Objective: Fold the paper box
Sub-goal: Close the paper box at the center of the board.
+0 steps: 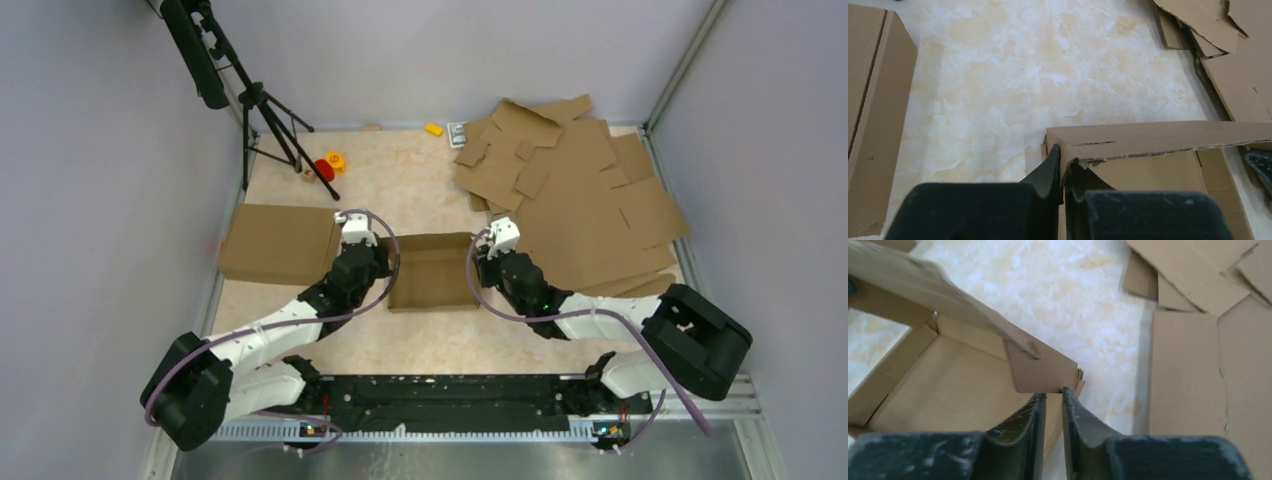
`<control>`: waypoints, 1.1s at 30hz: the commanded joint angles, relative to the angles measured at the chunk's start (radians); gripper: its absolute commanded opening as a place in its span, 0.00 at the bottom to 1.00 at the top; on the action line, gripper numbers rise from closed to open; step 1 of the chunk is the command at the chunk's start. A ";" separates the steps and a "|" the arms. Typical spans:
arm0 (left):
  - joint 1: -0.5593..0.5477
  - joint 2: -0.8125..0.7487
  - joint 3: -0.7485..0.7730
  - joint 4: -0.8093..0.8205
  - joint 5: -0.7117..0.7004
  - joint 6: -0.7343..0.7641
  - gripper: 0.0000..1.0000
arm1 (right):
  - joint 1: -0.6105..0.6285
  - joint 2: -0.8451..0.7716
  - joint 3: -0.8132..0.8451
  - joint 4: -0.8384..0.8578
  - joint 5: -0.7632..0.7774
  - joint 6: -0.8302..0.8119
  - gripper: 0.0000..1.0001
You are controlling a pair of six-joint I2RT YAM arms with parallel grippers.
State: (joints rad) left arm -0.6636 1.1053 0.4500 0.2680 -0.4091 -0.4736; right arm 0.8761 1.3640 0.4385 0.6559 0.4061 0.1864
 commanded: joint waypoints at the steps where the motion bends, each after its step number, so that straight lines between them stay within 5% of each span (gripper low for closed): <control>1: -0.017 -0.045 -0.044 0.056 0.031 -0.020 0.01 | 0.014 -0.091 -0.014 -0.141 -0.071 0.048 0.25; 5: -0.023 -0.076 -0.066 0.053 0.048 0.027 0.01 | 0.012 -0.188 -0.013 -0.242 -0.106 0.045 0.53; 10: -0.041 -0.093 -0.065 0.035 0.034 0.069 0.00 | -0.003 -0.344 -0.006 -0.366 -0.169 0.036 0.73; 19: -0.082 -0.044 -0.010 0.004 0.008 0.112 0.00 | -0.165 -0.457 0.152 -0.567 -0.363 0.088 0.81; 26: -0.126 -0.012 0.017 -0.011 -0.042 0.141 0.00 | -0.252 -0.218 0.582 -1.052 -0.401 0.260 0.83; 33: -0.170 0.020 0.040 -0.021 -0.086 0.153 0.00 | -0.285 -0.127 0.650 -1.228 -0.287 0.509 0.84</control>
State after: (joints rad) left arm -0.8112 1.1069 0.4526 0.2611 -0.4644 -0.3359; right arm 0.6220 1.1957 1.0500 -0.3447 0.0353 0.5125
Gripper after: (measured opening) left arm 0.004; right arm 0.826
